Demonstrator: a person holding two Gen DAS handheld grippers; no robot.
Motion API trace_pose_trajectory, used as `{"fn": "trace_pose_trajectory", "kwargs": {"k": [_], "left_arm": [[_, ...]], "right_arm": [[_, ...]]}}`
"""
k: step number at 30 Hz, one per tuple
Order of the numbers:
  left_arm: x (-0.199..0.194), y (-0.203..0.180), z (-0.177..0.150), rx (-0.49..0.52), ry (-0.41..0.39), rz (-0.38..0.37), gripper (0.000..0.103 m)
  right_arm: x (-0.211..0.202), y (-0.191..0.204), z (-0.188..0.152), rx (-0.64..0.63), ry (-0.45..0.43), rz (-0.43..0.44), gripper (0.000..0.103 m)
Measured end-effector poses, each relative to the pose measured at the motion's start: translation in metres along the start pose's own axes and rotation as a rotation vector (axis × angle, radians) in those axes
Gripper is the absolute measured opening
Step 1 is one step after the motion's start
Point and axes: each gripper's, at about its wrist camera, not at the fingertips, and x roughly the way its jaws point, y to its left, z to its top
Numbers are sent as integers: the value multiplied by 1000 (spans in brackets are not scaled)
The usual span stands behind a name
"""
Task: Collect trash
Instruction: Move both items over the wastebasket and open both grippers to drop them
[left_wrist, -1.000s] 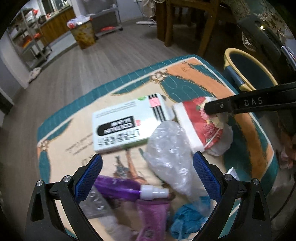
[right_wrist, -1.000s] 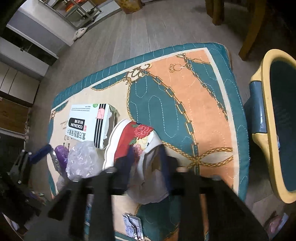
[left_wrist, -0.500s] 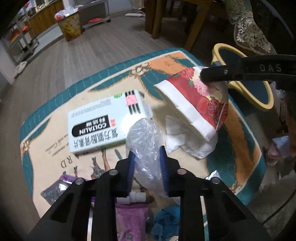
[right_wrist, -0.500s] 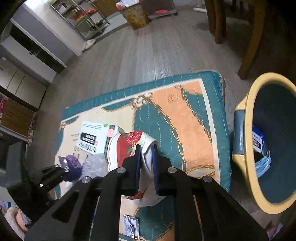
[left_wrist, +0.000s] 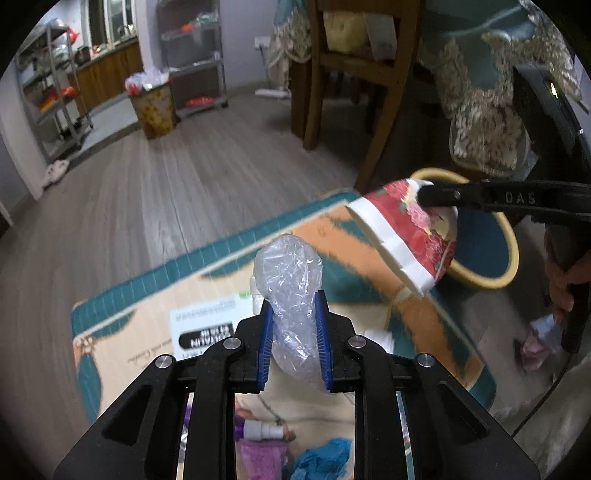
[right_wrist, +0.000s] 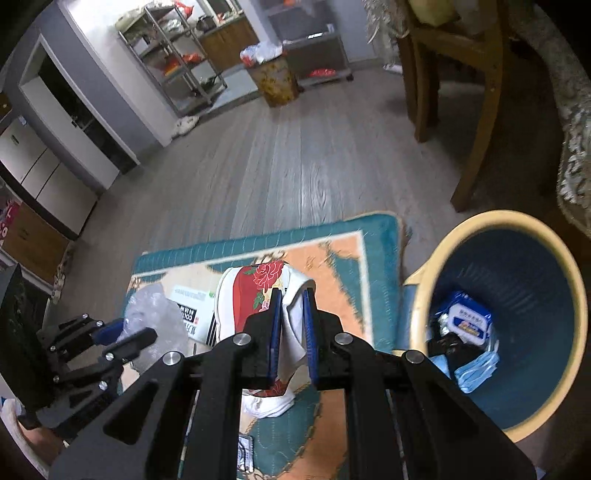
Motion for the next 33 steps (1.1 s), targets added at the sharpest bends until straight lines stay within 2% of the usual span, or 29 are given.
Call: {"fn": "trace_pose_trajectory", "kwargs": {"k": [8, 15, 33], "left_arm": [[-5, -16, 21, -18, -83, 2, 23], [-3, -39, 34, -16, -139, -17, 23], [42, -114, 48, 57, -91, -104, 23]], "right_arm": [[-30, -31, 7, 24, -71, -28, 11], [-44, -62, 2, 73, -85, -54, 11], [-79, -149, -11, 227, -137, -169, 11]]}}
